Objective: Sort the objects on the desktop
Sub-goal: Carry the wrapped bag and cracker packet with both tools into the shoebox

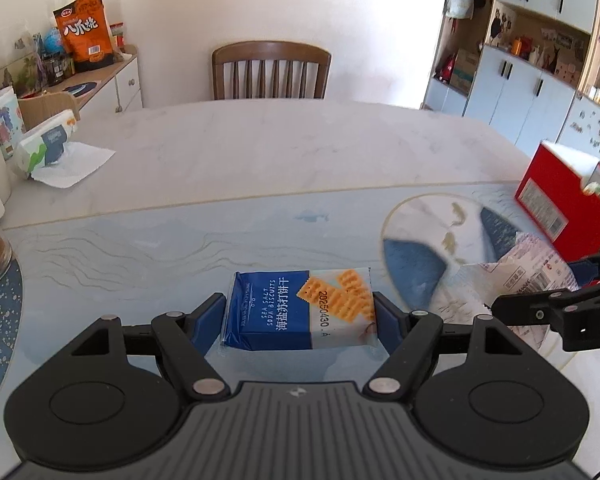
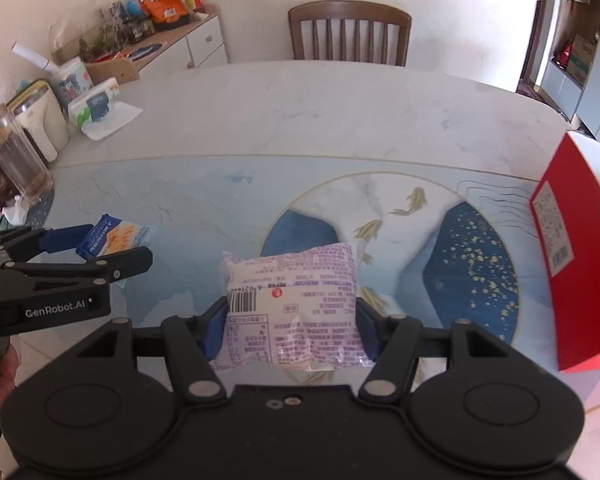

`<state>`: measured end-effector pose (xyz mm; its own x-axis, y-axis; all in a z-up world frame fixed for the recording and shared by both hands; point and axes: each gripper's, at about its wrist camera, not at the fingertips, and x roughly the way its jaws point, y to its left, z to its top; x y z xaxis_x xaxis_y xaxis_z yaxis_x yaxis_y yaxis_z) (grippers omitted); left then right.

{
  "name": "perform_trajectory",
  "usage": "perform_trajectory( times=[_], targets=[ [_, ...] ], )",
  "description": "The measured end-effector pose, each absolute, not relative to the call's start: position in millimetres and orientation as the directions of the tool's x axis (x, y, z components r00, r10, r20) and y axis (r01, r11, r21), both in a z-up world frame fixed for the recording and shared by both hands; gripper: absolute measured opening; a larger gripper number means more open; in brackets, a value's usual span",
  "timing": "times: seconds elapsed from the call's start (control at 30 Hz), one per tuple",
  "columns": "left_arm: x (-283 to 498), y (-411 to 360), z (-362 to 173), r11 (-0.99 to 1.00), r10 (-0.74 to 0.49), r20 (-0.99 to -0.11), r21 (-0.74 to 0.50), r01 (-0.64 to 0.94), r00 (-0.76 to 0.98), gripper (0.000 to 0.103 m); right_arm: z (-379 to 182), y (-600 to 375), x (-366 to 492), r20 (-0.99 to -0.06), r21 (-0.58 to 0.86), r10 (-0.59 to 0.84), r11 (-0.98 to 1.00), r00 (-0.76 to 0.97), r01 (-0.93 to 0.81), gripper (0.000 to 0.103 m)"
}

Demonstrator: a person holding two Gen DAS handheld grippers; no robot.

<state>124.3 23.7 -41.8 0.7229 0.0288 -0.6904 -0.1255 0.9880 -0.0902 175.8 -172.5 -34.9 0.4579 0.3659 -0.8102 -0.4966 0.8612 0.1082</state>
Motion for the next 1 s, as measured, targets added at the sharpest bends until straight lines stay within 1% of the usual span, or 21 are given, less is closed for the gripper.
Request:
perform_trajectory(
  times=[0.47,0.93,1.0],
  targets=[
    [128.2,-21.2,5.1,0.993,-0.032,-0.641,-0.109,-0.051,0.767,0.076,9.6,-228.8,176.7,-0.750,0.156,0.372,0.903,0.546,-0.401,0.063],
    [152.1,-99.5,43.5,0.995,-0.094,-0.588,-0.073,0.063,0.804,0.076,38.0,-316.7,193.4,-0.691,0.202,0.356,0.931,0.629,-0.305,0.063],
    [156.2,-113.6,47.7,0.995,-0.098,-0.581,-0.065,0.074,0.808,0.076,40.7,-329.7,196.0,-0.684,0.190,0.342,0.936,0.644,-0.295,0.063]
  ],
)
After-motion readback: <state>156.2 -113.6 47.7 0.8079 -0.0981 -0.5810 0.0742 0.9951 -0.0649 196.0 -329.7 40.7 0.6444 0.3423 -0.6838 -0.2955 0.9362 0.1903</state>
